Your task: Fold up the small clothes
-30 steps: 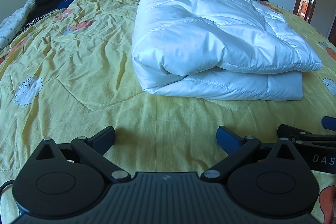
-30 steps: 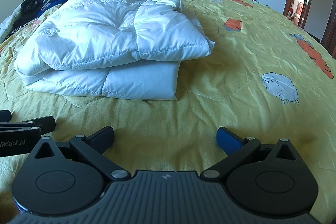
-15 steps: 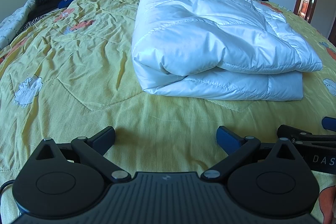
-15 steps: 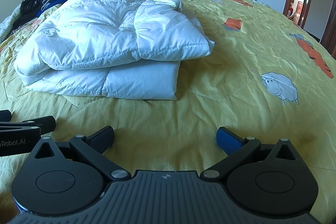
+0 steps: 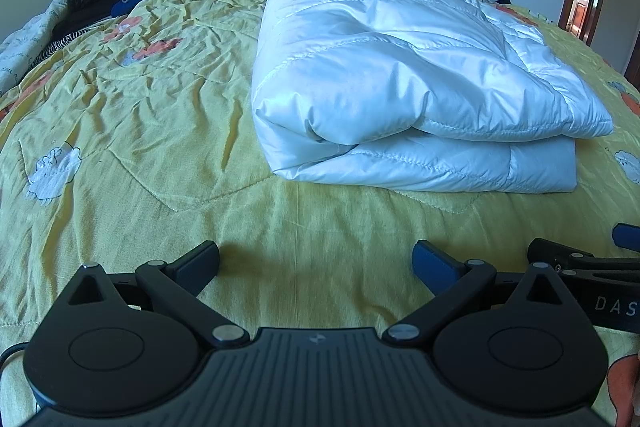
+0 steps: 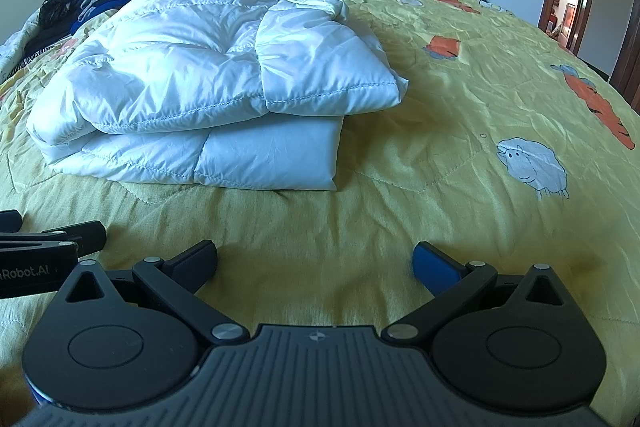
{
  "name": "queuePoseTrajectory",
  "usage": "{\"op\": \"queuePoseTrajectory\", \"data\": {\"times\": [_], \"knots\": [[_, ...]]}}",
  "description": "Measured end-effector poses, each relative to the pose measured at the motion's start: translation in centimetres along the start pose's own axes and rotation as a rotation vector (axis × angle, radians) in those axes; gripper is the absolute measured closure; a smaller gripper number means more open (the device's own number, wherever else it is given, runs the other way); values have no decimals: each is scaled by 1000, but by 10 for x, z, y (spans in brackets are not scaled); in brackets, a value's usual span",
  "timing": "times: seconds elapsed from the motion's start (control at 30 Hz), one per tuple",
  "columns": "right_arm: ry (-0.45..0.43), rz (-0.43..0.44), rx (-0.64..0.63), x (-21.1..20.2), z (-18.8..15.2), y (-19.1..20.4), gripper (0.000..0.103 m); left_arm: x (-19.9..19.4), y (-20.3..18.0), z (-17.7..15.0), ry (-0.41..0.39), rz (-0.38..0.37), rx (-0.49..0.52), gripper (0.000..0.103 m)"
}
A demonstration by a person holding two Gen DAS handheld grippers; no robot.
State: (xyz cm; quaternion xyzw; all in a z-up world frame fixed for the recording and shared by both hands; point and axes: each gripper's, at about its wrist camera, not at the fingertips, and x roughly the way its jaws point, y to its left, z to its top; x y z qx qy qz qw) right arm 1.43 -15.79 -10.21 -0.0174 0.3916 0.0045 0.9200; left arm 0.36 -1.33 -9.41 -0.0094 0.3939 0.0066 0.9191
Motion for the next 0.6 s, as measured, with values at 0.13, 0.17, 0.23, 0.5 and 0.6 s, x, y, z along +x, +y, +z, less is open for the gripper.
{"op": "queuePoseTrajectory", "data": {"times": [0.13, 0.17, 0.23, 0.5, 0.6], "knots": [[1, -1, 0, 0, 0, 0, 0, 0, 0, 0, -2, 0, -2, 0], [1, -1, 1, 0, 0, 0, 0, 0, 0, 0, -2, 0, -2, 0], [0, -1, 0, 0, 0, 0, 0, 0, 0, 1, -1, 1, -2, 0], [0, -1, 1, 0, 0, 0, 0, 0, 0, 2, 3, 4, -6, 0], [0, 0, 0, 0, 0, 0, 0, 0, 0, 2, 5, 5, -6, 0]]}}
